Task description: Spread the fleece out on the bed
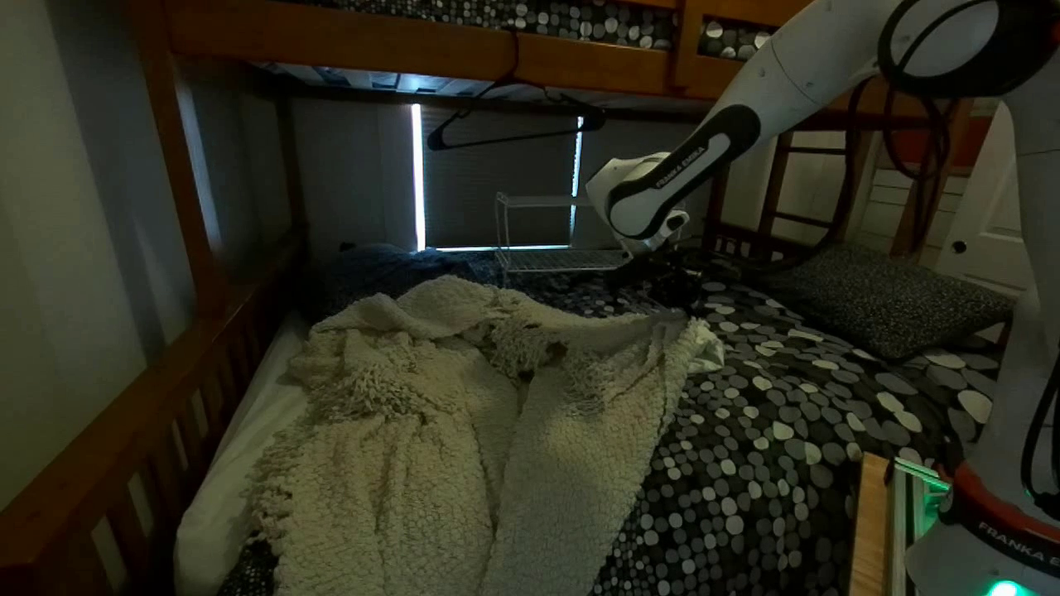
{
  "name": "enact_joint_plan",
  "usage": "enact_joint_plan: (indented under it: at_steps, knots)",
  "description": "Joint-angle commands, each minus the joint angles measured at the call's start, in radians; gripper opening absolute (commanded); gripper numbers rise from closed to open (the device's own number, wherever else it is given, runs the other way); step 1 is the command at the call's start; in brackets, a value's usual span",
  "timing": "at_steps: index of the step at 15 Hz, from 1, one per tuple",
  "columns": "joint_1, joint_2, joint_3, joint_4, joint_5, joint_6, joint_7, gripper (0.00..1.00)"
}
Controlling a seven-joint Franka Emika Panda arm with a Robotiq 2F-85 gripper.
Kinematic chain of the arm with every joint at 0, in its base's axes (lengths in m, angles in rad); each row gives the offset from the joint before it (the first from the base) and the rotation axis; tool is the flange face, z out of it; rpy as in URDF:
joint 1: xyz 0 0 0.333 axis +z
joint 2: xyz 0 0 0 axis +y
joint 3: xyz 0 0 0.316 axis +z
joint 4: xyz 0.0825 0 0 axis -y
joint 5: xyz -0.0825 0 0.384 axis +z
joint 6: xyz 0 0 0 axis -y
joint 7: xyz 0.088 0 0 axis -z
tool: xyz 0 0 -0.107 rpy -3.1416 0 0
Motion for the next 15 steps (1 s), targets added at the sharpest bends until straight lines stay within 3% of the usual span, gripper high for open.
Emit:
enact_joint_plan:
  at_steps: [1, 13, 15]
  knots:
    - [-0.039, -0.003, 0.045, 0.003, -0.012, -0.007, 0.01, 0.04]
    - [-0.038, -0.003, 0.045, 0.003, -0.012, -0.007, 0.013, 0.04]
    - [-0.048, -0.02, 0.044, -0.023, -0.056, 0.044, -0.033, 0.01]
